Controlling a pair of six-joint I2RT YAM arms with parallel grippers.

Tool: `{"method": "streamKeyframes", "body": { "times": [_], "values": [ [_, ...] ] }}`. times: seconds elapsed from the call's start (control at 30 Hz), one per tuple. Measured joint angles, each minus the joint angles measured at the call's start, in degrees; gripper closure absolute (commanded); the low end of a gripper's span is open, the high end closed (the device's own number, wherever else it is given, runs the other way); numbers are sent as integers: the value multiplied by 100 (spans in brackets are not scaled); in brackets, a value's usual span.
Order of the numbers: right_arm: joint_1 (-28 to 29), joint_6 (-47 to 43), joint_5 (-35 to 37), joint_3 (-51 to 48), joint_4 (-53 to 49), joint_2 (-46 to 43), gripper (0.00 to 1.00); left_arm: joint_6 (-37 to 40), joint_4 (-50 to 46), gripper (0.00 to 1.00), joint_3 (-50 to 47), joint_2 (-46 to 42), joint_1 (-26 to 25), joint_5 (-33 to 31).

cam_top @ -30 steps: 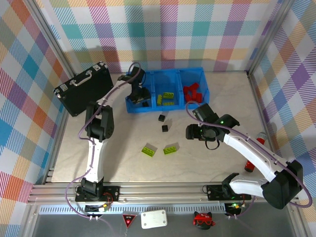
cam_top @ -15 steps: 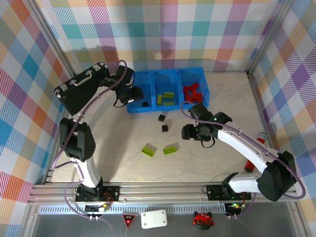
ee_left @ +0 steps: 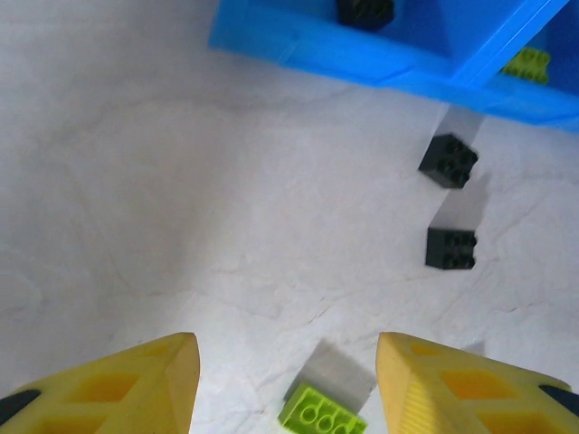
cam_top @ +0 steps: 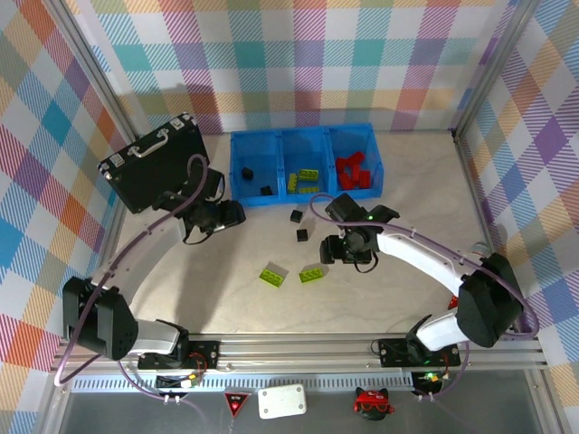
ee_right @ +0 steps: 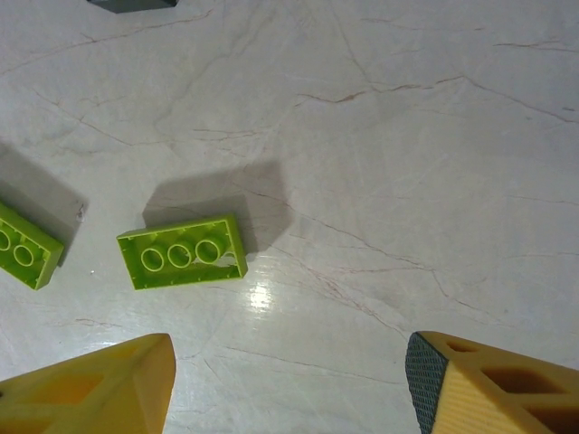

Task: Sort the legos into containers by color
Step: Pick up the lego from the bottom-center of the table.

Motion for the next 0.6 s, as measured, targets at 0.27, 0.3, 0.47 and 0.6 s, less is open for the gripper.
{"method": "streamKeyframes", "body": {
  "times": [0.27,0.3,0.47,0.6],
  "values": [
    [247,17,-17,109,35,529,31,-321,114,46,-1154,-887,-57,17],
    [275,17,-15,149,33,599,31,-358,114,46,-1239,-951,-68,24],
    [522,13,-13,415,33,1001,29,-470,131,46,-1537,-1209,-111,37],
    [721,-33,20,787,-7,1423,24,-514,131,45,-1593,-1322,-122,22]
  ]
}}
